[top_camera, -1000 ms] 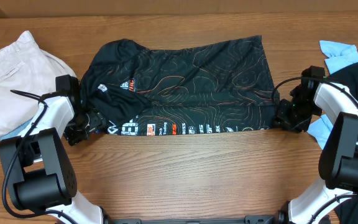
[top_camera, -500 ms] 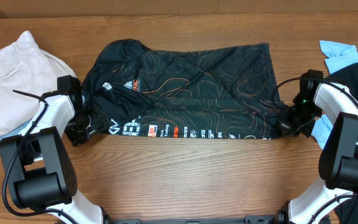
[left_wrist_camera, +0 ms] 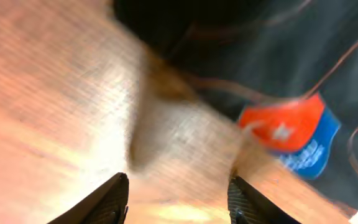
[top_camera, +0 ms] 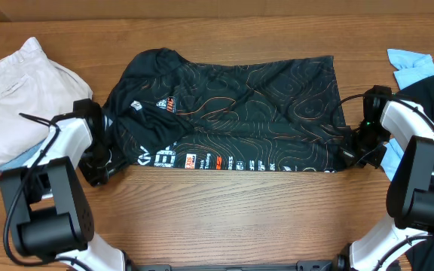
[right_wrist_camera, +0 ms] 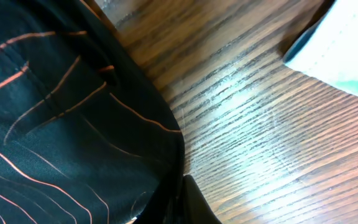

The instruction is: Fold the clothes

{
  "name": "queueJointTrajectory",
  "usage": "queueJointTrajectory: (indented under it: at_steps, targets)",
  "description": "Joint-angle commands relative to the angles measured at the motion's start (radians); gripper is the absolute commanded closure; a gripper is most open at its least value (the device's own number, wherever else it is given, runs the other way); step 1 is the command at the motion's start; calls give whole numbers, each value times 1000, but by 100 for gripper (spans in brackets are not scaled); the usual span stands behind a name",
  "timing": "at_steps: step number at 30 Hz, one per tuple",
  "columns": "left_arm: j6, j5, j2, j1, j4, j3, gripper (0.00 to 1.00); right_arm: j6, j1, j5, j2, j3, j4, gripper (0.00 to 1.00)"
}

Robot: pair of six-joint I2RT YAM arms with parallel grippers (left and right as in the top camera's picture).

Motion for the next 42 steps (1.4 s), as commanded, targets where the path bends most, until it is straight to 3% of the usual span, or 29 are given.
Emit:
queueJointTrajectory:
  at_steps: [1,6,15,24,31,36,39,42]
  targets:
    - [11,-45,-140,-7,-2,-17,45,11,-2,23,-3,-2,6,96]
    - [-40,-123,-179,-7,20,-17,34,11,-2,23,-3,-2,6,96]
    - [-41,-129,-124,-6,195,-18,39,11,-2,23,-3,-2,12,96]
    - [-40,-143,-39,-6,247,-18,40,10,-2,23,-3,-2,13,96]
    - [-37,-147,1,-6,253,-18,57,10,-2,23,-3,-2,13,96]
    - [-32,-147,1,-6,247,-18,77,10,-2,23,-3,-2,13,96]
    - [-33,-185,0,-6,208,-17,96,8,-2,23,-3,-2,13,96]
    - [-109,-301,-2,-4,119,-17,96,8,-2,23,-3,-2,8,96]
